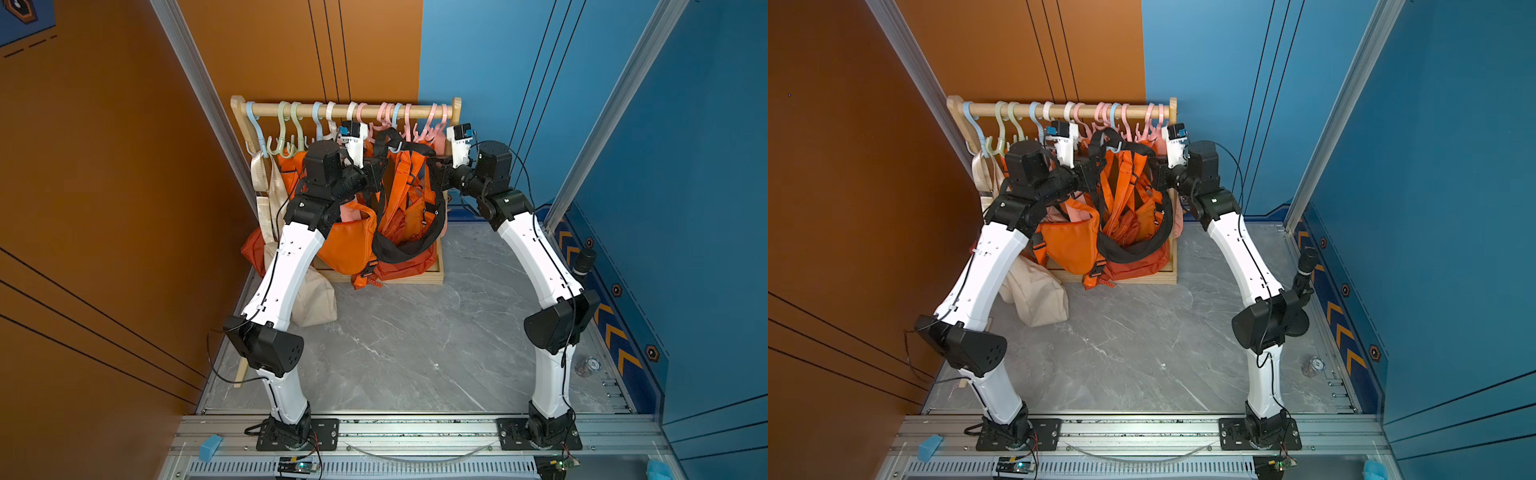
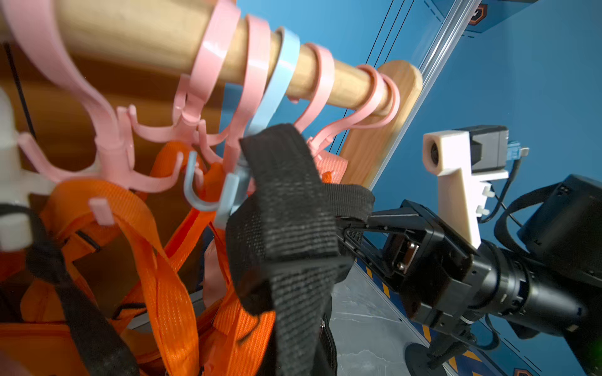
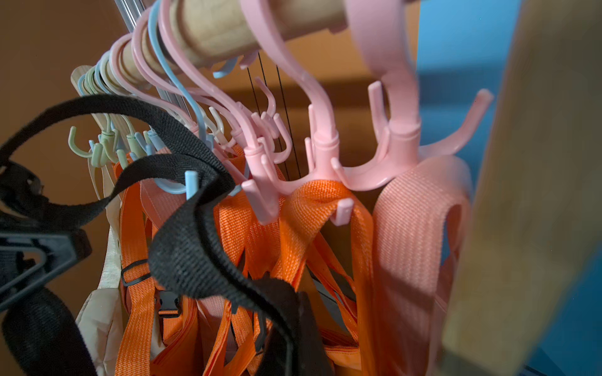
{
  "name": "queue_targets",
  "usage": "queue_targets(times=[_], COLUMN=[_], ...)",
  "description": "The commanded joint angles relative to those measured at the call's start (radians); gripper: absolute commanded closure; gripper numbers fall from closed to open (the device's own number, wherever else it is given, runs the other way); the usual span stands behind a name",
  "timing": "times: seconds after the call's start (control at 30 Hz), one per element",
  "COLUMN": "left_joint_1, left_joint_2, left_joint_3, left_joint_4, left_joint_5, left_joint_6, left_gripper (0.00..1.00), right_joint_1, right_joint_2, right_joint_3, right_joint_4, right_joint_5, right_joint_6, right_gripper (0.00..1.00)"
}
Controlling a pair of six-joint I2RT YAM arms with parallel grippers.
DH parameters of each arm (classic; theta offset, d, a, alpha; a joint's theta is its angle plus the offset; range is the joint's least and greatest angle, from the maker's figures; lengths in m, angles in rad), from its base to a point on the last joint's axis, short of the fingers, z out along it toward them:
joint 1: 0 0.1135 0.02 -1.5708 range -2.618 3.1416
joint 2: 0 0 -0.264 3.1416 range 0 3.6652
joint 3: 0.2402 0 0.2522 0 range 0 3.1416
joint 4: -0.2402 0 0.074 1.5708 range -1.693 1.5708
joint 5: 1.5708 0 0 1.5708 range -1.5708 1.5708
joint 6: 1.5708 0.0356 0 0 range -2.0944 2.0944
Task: Take the bag off the hook
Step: Pick up the bag from the hook, then place the bag at the center of the board.
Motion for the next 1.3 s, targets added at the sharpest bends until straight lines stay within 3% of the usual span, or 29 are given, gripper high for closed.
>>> queue_targets(times=[0.0, 0.27, 0.63, 0.97, 1.27], left_joint_1=[0.02, 0.055, 0.05, -0.072, -0.207], left_joint_2=[0.062, 0.053, -0.015, -0.215, -0.468], left_joint_3=[0.16, 0.189, 0.205, -0.03, -0.374], left_joint_4=[-0.079, -0.012, -0.008, -0.03, 0.006], left_joint_5=[-0.016, -0.03, 0.002, -0.08, -0.211], left_joint_6=[-0.022, -0.068, -0.012, 0.146, 0.244], left_gripper=[1.0, 1.0, 1.0, 1.0, 1.0], right_joint_1=[-0.018, -0.047, -0.059, 0.0, 0.07], right_joint_2=[0.0, 0.016, -0.075, -0.322, -0.591], right_joint_3=[0.061, 0.113, 0.101, -0.197, -0.517], right_joint_4=[0.008, 0.033, 0.015, 0.077, 0.087], right_joint_5=[-0.019, -0.015, -0.038, 0.005, 0.11], right_joint_6=[0.061, 0.129, 0.111, 0.07, 0.025], right_gripper=[1.0, 1.0, 1.0, 1.0, 1.0])
